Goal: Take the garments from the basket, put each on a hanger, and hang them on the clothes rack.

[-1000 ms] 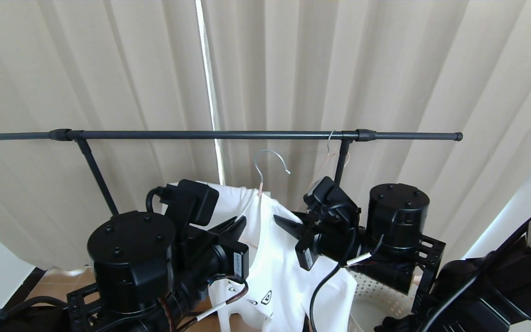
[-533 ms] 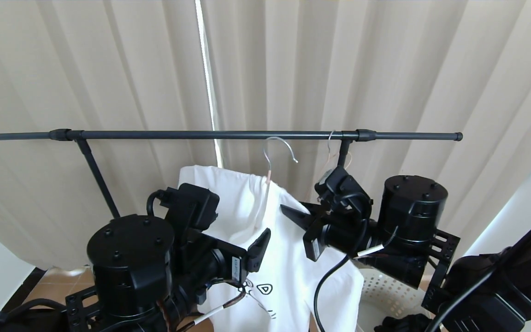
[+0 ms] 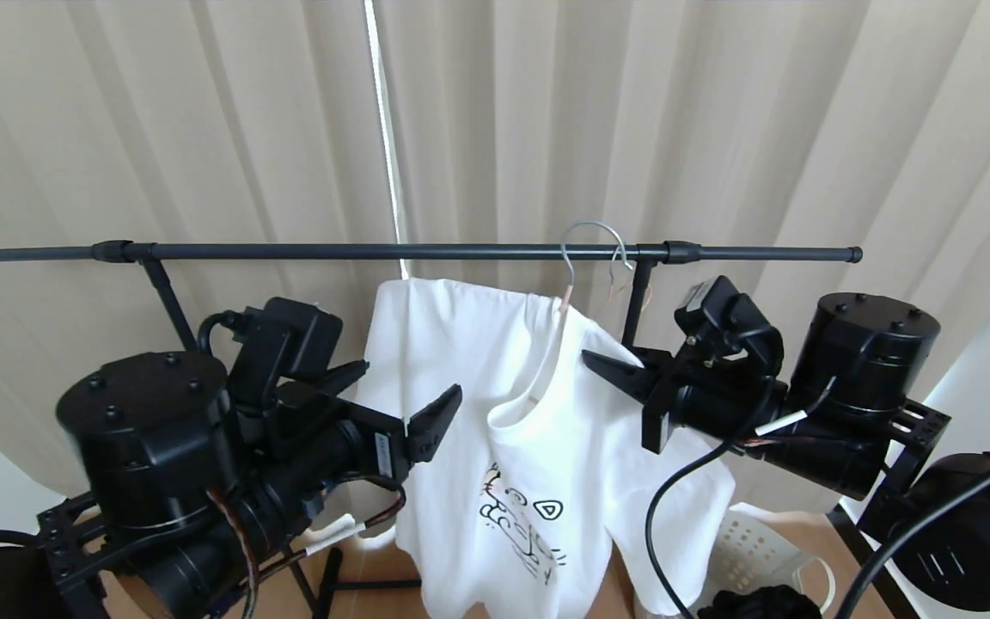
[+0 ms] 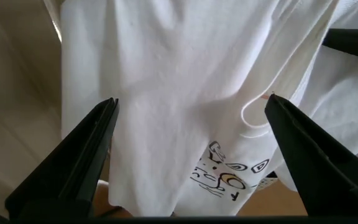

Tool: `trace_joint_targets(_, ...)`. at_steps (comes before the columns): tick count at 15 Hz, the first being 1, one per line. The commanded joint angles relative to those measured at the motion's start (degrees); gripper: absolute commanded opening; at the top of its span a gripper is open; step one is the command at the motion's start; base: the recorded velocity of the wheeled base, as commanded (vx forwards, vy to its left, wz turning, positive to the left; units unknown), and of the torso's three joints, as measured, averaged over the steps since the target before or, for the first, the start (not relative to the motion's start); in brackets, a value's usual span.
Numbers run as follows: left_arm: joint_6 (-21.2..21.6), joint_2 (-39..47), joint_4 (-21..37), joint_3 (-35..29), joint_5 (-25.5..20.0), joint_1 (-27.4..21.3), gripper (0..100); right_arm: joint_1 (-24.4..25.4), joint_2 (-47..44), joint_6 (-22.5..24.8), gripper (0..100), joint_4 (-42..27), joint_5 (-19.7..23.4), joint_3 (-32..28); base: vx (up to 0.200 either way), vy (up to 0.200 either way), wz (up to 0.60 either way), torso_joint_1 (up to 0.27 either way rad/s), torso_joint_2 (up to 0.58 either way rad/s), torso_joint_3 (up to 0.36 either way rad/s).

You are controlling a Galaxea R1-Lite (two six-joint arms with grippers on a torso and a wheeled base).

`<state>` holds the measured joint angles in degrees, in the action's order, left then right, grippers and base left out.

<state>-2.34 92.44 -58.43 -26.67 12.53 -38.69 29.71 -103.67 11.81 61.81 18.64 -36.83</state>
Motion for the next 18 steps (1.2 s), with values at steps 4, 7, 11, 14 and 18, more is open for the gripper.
trace_joint_targets(4, 1.0, -1.2, -0.1, 1.7, -13.9, 14.2, 100, -6.2, 3.5, 0.6, 0, 0.0, 9.0, 2.2, 0.000, 0.000, 0.00, 0.000, 0.00, 0.000)
trace_joint_targets(7, 1.1, 3.9, -0.2, 1.2, -15.4, 17.2, 100, -8.4, 4.0, 0.5, 0, 0.0, 14.8, 2.6, 0.000, 0.000, 0.00, 0.000, 0.00, 0.000)
trace_joint_targets(11, 0.8, 7.8, -1.2, 0.3, -15.3, 17.9, 100, -9.7, 5.3, 0.5, 0, 0.1, 20.9, 4.5, 0.000, 0.000, 0.00, 0.000, 0.00, 0.000)
trace_joint_targets(14, 0.7, 10.4, -5.1, 0.6, -15.0, 18.0, 100, -9.8, 6.0, 0.5, 0, 0.1, 22.4, 5.0, 0.000, 0.000, 0.00, 0.000, 0.00, 0.000)
trace_joint_targets(18, 0.8, 10.8, -6.4, 0.7, -15.0, 18.0, 0, -10.1, 6.1, 0.6, 0, 0.1, 22.4, 4.9, 0.000, 0.000, 0.00, 0.000, 0.00, 0.000)
